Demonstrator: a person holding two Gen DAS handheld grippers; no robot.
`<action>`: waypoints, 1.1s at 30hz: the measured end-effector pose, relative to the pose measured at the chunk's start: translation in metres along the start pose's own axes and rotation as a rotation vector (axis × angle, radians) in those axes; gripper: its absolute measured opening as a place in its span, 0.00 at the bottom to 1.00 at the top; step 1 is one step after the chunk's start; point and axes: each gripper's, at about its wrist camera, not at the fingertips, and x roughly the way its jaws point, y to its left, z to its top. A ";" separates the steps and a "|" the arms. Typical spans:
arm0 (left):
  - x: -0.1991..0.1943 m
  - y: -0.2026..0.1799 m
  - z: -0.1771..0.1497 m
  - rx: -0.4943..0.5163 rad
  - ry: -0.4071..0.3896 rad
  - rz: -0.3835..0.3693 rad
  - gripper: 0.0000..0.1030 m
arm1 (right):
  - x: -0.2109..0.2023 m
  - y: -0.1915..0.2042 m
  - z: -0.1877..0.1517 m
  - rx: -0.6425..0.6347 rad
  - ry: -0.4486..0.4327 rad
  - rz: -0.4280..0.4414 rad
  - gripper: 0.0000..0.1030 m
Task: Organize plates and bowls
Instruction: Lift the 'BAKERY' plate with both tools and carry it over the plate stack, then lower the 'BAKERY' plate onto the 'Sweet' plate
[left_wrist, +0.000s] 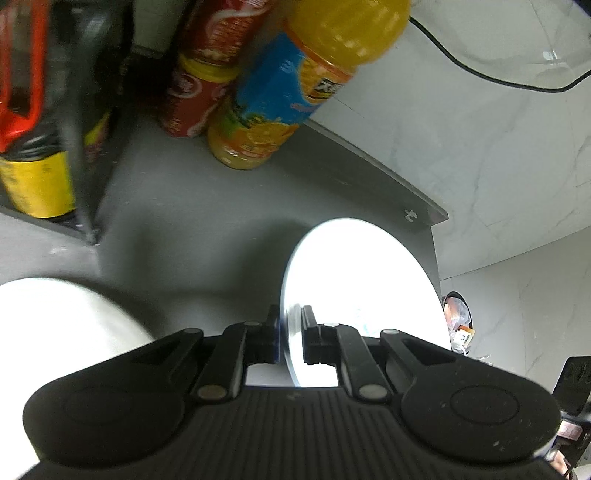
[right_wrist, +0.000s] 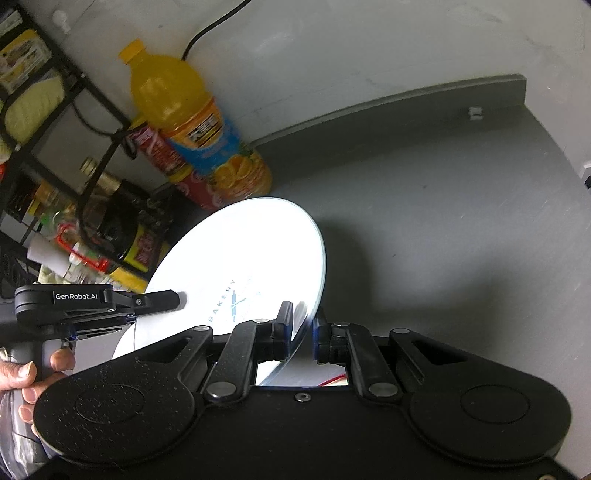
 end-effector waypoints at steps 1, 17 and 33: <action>-0.002 0.002 -0.001 -0.001 -0.001 0.001 0.08 | 0.001 0.005 -0.004 0.001 0.001 0.001 0.10; -0.047 0.066 -0.015 0.003 0.013 0.019 0.08 | 0.014 0.062 -0.048 0.022 0.000 0.001 0.10; -0.066 0.120 -0.035 0.015 0.056 0.028 0.08 | 0.034 0.092 -0.084 0.036 0.024 -0.026 0.10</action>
